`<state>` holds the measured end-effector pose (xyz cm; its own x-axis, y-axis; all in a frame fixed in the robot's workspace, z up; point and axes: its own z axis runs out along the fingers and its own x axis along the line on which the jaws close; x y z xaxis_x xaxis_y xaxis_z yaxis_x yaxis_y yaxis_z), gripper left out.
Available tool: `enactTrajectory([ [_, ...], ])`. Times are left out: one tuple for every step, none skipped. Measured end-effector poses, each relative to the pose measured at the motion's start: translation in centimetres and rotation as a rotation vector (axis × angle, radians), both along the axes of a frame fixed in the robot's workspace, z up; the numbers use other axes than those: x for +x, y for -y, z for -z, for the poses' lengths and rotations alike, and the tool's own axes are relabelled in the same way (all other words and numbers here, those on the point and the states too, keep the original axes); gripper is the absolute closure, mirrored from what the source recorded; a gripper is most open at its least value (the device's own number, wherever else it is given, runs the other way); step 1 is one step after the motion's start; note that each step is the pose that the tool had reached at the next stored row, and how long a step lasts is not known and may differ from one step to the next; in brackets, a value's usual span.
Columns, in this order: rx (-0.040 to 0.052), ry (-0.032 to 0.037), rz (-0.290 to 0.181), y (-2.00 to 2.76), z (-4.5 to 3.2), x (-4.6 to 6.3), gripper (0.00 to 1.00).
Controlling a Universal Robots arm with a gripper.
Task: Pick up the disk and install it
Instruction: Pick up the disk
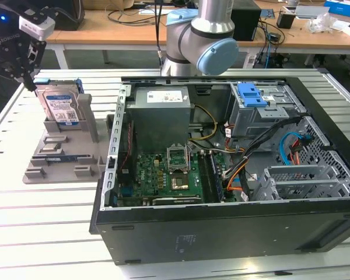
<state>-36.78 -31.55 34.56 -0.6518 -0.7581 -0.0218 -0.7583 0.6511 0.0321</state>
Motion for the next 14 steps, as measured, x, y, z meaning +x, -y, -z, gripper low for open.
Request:
enactTrajectory([
  [0.0,0.0,-0.012,0.0,0.0,0.0,0.89],
  [0.0,0.0,-0.026,0.0,0.0,0.0,0.89],
  [0.0,0.0,-0.037,0.0,0.0,0.0,0.89],
  [0.0,0.0,-0.056,0.0,0.0,0.0,0.89],
  [0.0,0.0,-0.07,0.0,0.0,0.0,0.89],
  [0.0,0.0,-0.08,0.0,0.0,0.0,0.89],
  [0.0,0.0,-0.093,0.0,0.0,0.0,0.89],
  [0.0,0.0,-0.103,0.0,0.0,0.0,0.89],
  [0.0,0.0,-0.119,0.0,0.0,0.0,0.89],
  [0.0,0.0,-0.131,0.0,0.0,0.0,0.89],
  [0.0,0.0,-0.151,0.0,0.0,0.0,0.89],
  [0.0,0.0,-0.163,0.0,0.0,0.0,0.89],
  [0.0,0.0,-0.174,0.0,0.0,0.0,0.89],
  [0.0,0.0,-0.186,0.0,0.0,0.0,0.89],
])
